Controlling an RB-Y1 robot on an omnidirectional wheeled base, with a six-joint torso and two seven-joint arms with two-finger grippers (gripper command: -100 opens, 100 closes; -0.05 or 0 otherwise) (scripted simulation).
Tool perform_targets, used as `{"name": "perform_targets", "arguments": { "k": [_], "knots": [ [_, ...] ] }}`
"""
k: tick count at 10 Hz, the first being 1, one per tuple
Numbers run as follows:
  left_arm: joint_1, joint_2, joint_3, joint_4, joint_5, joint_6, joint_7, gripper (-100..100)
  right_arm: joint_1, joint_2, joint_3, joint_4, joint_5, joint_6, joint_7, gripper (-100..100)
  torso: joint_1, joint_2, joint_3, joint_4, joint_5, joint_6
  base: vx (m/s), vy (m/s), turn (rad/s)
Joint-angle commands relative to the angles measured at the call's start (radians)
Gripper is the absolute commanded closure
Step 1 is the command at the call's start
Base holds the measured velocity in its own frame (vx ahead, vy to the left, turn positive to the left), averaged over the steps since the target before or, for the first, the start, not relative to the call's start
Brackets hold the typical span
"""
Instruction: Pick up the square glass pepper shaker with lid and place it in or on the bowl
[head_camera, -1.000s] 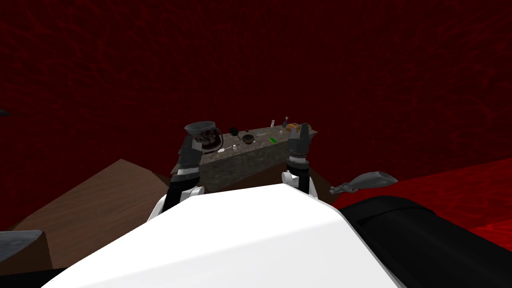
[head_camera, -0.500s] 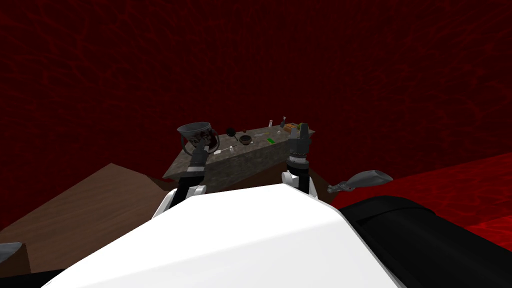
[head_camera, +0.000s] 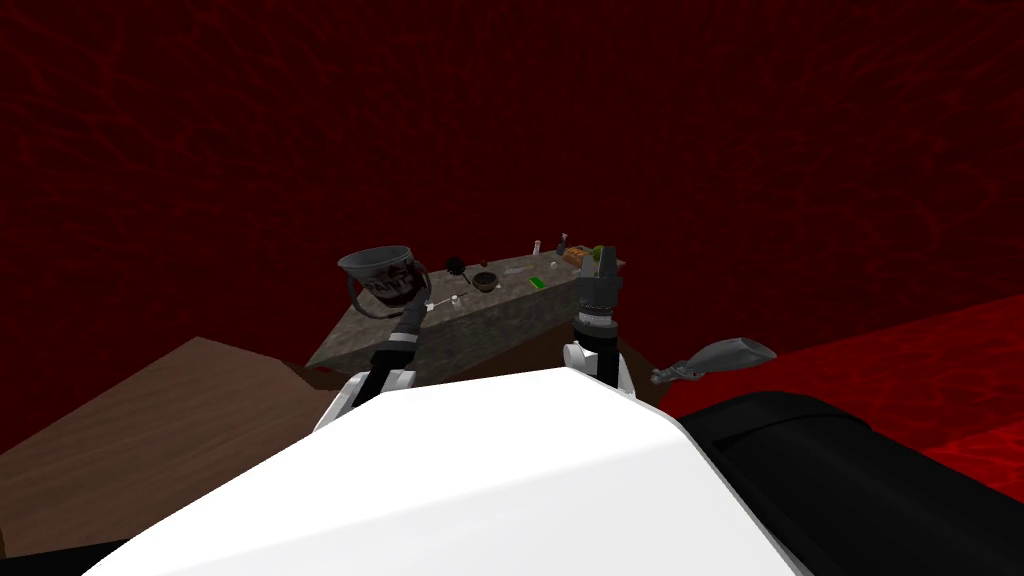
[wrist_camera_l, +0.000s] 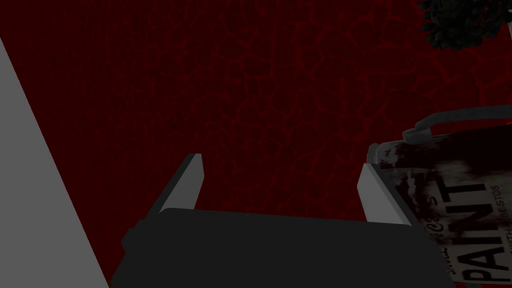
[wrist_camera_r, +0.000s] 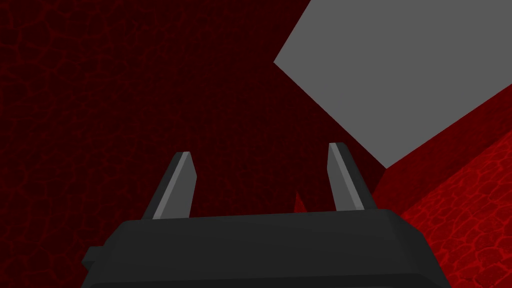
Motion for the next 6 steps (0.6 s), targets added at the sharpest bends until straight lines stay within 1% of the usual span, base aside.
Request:
{"name": "perform_targets", "arguments": {
  "k": [1,3,4,5,6],
  "knots": [
    [-0.015,0.036,-0.002,0.036,-0.011,0.03,-0.005,-100,0.0,0.0,0.0,0.0,0.0,0.0,0.0,0,0.0,0.0,0.0,0.0,0.0,0.0,0.032,-0.064,-0.05],
    [-0.028,0.061,-0.009,0.066,-0.025,0.054,-0.014,-100,0.0,0.0,0.0,0.0,0.0,0.0,0.0,0,0.0,0.0,0.0,0.0,0.0,0.0,0.037,-0.044,-0.026],
    [-0.041,0.087,-0.017,0.097,-0.039,0.078,-0.023,-100,0.0,0.0,0.0,0.0,0.0,0.0,0.0,0,0.001,0.0,0.0,0.0,0.0,0.0,0.041,-0.044,-0.072],
    [-0.047,0.102,-0.021,0.112,-0.046,0.09,-0.027,-100,0.0,0.0,0.0,0.0,0.0,0.0,0.0,0,0.001,0.0,0.0,0.0,0.0,0.0,0.04,-0.045,-0.045],
    [-0.061,0.134,-0.029,0.144,-0.061,0.116,-0.037,-100,0.0,0.0,0.0,0.0,0.0,0.0,0.0,0,0.001,0.0,0.0,0.0,0.0,0.0,0.045,-0.051,-0.055]
  ]
}}
